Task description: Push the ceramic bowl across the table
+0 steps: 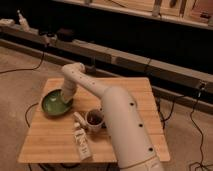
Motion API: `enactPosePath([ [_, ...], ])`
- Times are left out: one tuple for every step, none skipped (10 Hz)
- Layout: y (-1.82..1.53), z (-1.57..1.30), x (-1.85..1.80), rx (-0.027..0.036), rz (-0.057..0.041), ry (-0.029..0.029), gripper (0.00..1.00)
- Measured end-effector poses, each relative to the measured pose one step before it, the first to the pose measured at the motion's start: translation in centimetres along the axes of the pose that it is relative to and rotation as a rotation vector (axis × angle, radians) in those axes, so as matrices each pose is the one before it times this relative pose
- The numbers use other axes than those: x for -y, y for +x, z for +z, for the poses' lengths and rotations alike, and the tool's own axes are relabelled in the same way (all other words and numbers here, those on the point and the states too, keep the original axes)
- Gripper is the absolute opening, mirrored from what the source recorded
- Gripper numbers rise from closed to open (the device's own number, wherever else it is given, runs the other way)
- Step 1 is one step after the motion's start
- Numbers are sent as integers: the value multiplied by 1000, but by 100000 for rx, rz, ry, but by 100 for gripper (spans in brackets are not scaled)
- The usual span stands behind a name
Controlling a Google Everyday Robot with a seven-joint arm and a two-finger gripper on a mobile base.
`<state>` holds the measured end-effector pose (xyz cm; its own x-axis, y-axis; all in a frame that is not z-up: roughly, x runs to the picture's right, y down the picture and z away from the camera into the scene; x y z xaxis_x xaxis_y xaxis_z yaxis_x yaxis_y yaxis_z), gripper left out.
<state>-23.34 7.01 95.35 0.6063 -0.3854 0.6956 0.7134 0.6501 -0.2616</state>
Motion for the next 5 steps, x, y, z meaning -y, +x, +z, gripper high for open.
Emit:
enactPosePath([
  [809, -990, -456, -2103, 3913, 1026, 0],
  [840, -957, -695, -2038, 3310, 638, 0],
  [900, -1107, -1120, -2045, 3794, 404, 0],
  [734, -603, -1954, -834, 3956, -858, 0],
  [479, -278, -1472, 189, 2997, -604, 0],
])
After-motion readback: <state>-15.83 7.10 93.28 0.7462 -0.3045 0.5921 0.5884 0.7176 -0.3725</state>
